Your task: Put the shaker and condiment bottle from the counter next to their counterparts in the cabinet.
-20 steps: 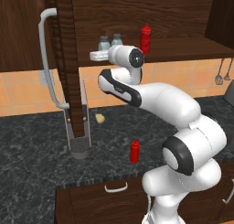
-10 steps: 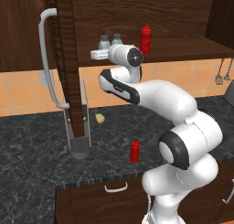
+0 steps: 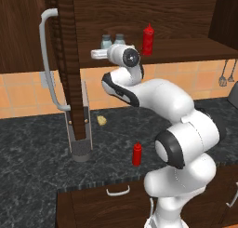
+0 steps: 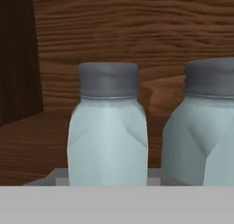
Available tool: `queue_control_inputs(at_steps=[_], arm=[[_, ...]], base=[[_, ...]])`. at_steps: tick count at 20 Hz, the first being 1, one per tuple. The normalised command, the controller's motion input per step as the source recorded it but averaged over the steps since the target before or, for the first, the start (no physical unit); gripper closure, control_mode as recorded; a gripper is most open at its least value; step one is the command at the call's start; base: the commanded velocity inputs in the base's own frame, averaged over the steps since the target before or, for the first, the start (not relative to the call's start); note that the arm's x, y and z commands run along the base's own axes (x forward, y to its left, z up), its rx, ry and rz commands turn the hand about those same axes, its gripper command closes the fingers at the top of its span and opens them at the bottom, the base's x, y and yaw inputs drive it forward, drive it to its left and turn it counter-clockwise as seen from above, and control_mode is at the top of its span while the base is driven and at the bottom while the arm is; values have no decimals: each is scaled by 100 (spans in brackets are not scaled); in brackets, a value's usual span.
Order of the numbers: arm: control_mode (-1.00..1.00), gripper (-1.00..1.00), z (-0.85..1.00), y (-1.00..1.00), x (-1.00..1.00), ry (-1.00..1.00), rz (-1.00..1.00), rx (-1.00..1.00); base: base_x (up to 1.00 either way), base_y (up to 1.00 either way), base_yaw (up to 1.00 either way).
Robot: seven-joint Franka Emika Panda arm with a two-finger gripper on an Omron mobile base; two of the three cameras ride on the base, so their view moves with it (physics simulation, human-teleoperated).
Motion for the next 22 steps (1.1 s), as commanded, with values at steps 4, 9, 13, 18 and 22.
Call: queue_control_inputs(at_steps=[4, 9, 13, 18, 22], arm=[[-100, -100, 0, -6, -26, 9, -2, 14], [-100, -100, 29, -49, -50, 9, 1, 13], [-100, -100, 6, -53, -53, 5, 1, 12], [-100, -100, 2, -52, -65, 1, 4, 9], [-100, -100, -3, -42, -67, 3, 6, 6]], base=[[0, 0, 0], [0, 0, 0], [0, 0, 0], [0, 0, 0], [0, 0, 0]])
